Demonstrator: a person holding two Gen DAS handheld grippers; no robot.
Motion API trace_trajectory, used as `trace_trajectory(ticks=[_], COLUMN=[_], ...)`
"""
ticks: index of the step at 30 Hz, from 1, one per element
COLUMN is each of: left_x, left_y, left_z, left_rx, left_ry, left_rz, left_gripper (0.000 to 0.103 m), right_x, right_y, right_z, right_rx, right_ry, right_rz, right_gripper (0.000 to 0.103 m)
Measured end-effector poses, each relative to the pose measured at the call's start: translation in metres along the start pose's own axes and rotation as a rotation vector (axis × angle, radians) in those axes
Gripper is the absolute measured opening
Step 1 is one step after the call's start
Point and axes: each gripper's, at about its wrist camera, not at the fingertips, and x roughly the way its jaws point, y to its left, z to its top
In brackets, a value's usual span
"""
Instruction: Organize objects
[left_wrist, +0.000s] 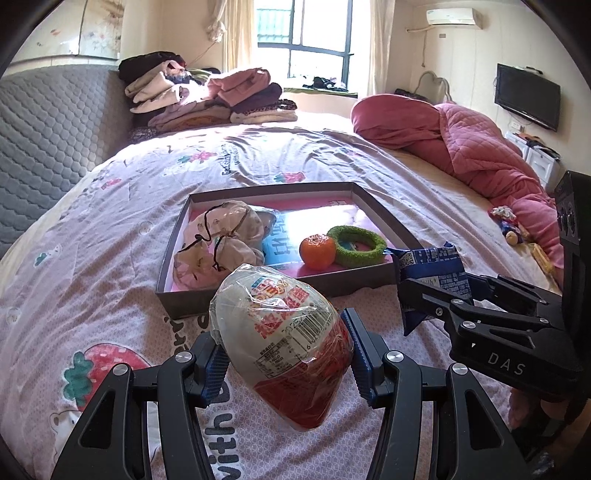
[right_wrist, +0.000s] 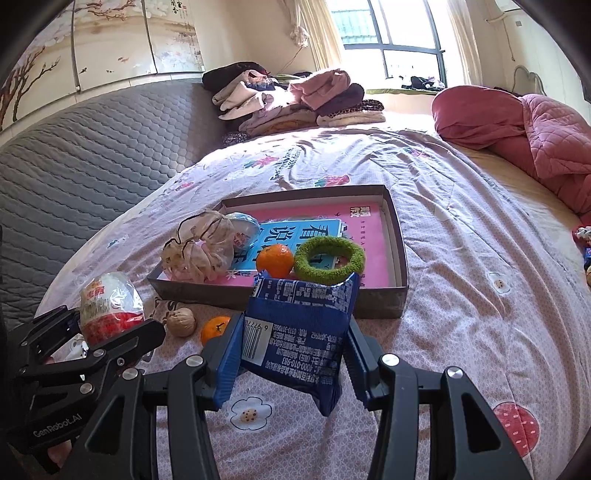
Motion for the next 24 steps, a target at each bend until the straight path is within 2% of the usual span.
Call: trace_trajectory(ticks=[12,24], left_x=[0.012,0.027], left_y=[0.007,0.017], left_z=[0.009,0.024], left_rx=[0.005,0.003], left_ry=[0.005,0.009], left_rz=[-0.019,-0.028], left_gripper=[0.058,0.058], right_x=[0.006,0.012], right_y=[0.001,0.004], right_z=[0.002,0.017], right_rx=[-0.007,-0.044], right_ry=[0.011,-0.003], right_rz=[-0.002,-0.027], right_gripper=[0.05,0.05])
